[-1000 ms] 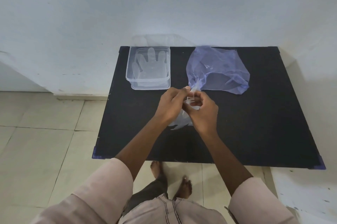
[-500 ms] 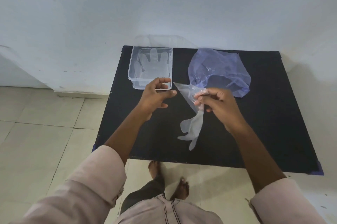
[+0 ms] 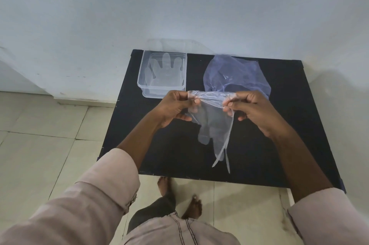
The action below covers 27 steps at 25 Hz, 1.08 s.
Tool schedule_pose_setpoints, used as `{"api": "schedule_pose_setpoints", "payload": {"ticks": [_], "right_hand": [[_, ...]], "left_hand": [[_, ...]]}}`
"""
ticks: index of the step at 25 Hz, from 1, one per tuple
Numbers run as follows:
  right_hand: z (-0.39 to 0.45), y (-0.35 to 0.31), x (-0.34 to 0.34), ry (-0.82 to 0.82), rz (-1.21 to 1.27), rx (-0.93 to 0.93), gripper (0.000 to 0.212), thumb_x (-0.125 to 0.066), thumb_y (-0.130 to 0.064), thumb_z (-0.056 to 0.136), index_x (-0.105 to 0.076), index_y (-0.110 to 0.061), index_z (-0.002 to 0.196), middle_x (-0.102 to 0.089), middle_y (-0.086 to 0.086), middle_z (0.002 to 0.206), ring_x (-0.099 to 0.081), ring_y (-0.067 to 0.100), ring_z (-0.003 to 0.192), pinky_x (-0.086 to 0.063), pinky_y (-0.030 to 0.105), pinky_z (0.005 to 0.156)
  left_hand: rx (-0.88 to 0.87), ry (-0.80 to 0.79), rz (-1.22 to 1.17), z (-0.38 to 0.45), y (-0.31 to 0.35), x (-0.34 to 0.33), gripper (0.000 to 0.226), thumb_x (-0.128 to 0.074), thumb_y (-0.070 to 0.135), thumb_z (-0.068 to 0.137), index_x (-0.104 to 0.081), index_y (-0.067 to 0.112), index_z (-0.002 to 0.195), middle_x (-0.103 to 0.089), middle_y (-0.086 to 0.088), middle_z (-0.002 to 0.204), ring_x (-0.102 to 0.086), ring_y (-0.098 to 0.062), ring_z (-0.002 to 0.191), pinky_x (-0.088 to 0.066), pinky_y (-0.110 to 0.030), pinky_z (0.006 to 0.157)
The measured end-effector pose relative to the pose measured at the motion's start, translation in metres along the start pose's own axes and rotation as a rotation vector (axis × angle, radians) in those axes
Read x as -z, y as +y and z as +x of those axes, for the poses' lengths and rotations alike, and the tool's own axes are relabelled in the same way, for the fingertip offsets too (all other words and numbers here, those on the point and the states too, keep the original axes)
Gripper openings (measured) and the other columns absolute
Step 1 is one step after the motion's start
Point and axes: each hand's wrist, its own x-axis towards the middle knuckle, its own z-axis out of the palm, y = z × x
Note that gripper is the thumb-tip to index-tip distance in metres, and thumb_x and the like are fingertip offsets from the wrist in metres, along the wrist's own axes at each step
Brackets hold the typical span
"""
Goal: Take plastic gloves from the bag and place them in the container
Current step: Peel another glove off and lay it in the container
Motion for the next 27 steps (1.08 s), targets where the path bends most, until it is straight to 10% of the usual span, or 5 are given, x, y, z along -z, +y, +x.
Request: {"api": "schedule_pose_setpoints", "payload": {"ticks": [9, 27], "right_hand": [[0.007, 0.01, -0.015, 0.247, 0.249, -0.077, 0.018, -0.054, -0.008, 0.093, -0.07, -0.013, 0.087, -0.073, 0.003, 0.094, -0.07, 0.016, 0.089, -0.053, 0.027, 0.064], [0.087, -0.043, -0.055, 0.114, 0.237, 0.018, 0.016, -0.058, -0.016, 0.094, -0.071, -0.016, 0.084, -0.075, 0.006, 0.08, -0.074, 0.018, 0.075, -0.059, 0.024, 0.07]], "left_hand": [[-0.111, 0.143, 0.032, -0.003, 0.016, -0.013, 0.018, -0.071, 0.012, 0.084, -0.07, -0.002, 0.096, -0.07, -0.027, 0.104, -0.068, -0.025, 0.088, -0.057, -0.025, 0.062], [-0.068, 0.244, -0.074, 0.015, 0.056, 0.071, 0.025, -0.06, 0.023, 0.093, -0.072, 0.002, 0.098, -0.075, -0.017, 0.093, -0.073, -0.023, 0.081, -0.061, -0.032, 0.076]]}}
